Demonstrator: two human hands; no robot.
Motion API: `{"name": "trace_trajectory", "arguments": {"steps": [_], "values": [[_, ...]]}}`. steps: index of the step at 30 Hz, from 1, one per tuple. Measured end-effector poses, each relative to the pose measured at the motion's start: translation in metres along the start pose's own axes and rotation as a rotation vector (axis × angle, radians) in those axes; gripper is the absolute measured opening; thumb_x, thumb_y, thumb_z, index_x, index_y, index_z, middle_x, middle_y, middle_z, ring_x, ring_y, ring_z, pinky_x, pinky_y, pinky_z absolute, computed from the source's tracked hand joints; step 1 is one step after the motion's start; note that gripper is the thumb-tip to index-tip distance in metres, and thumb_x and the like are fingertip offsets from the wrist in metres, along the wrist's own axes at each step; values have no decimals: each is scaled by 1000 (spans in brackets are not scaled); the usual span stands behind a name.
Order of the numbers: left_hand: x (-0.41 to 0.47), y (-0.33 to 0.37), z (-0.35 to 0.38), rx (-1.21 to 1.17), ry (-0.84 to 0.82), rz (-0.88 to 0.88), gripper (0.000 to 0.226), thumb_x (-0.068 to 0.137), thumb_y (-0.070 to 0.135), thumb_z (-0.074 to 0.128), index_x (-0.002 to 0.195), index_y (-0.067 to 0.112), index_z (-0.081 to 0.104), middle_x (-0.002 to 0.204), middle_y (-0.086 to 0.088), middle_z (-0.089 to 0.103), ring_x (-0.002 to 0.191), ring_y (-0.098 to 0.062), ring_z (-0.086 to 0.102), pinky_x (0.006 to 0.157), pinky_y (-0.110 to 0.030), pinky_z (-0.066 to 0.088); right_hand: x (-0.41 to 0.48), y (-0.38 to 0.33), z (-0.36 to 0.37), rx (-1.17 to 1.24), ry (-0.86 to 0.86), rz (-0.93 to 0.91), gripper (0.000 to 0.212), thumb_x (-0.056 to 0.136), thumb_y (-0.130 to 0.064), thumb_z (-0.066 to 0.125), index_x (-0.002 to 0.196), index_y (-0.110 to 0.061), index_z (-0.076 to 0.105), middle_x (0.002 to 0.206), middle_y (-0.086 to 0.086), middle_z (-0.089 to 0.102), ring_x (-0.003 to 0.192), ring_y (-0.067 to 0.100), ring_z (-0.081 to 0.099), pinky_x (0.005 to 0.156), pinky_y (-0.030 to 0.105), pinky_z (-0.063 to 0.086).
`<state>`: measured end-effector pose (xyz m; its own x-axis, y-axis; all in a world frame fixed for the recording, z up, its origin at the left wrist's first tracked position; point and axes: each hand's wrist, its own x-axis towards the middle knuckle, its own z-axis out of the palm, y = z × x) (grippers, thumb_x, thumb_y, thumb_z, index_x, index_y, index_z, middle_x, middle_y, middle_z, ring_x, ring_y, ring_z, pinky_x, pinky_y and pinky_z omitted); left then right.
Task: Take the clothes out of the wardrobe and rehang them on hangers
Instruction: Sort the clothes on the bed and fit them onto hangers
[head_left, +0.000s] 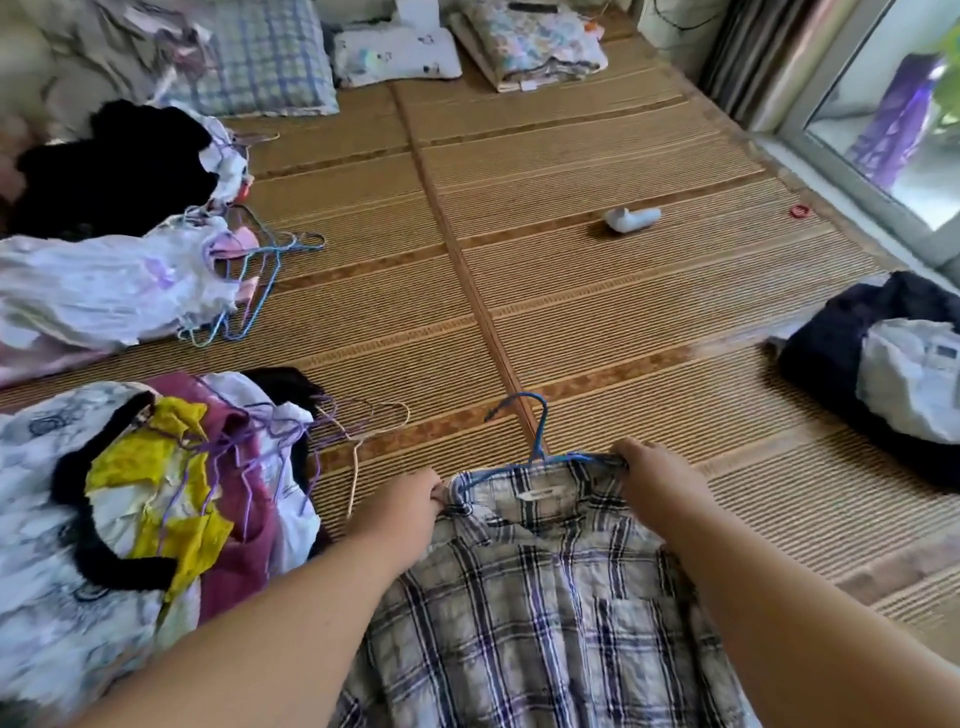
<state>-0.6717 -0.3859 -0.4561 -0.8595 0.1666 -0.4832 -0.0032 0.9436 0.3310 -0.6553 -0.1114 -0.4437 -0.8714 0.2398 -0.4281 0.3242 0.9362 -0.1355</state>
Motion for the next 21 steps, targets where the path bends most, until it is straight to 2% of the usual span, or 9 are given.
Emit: {"name": "trace_trajectory", "arguments": {"steps": [3,6,9,15,21], "values": [[4,-13,13,-75,52,-17,39,96,21,50,134,27,45,134,-3,48,115,-26,52,92,-36,46,-7,-5,17,83,-85,18,44,96,-31,43,139,-37,32,121,6,56,108,28,56,93,52,48],[-12,-21,13,-107,37,-47,56,95,25,51,146,29,30,155,-3,24,137,-26,32,109,-40,35,-32,-14,20,25,-178,-55,66,93,-37,51,148,-34,14,149,2,33,130,26,41,104,48,40],[-40,-28,1,-119,24,-40,63,93,29,53,148,32,24,159,0,13,140,-26,28,112,-42,30,-59,-39,14,-6,-213,-166,72,93,-38,51,150,-34,7,158,-3,15,139,25,30,110,44,34],[-119,-57,-41,-138,73,-7,62,91,31,54,147,32,28,158,-3,15,143,-24,20,115,-38,24,-122,-117,-1,-42,-240,-366,72,91,-39,54,149,-37,10,158,-6,12,141,23,25,112,46,29],[-199,-120,-88,-98,133,-39,59,89,32,56,144,33,35,156,-1,18,140,-23,24,113,-34,26,-205,-206,-15,-109,-226,-534,68,92,-38,53,147,-36,13,157,-3,13,140,27,27,112,46,28]]}}
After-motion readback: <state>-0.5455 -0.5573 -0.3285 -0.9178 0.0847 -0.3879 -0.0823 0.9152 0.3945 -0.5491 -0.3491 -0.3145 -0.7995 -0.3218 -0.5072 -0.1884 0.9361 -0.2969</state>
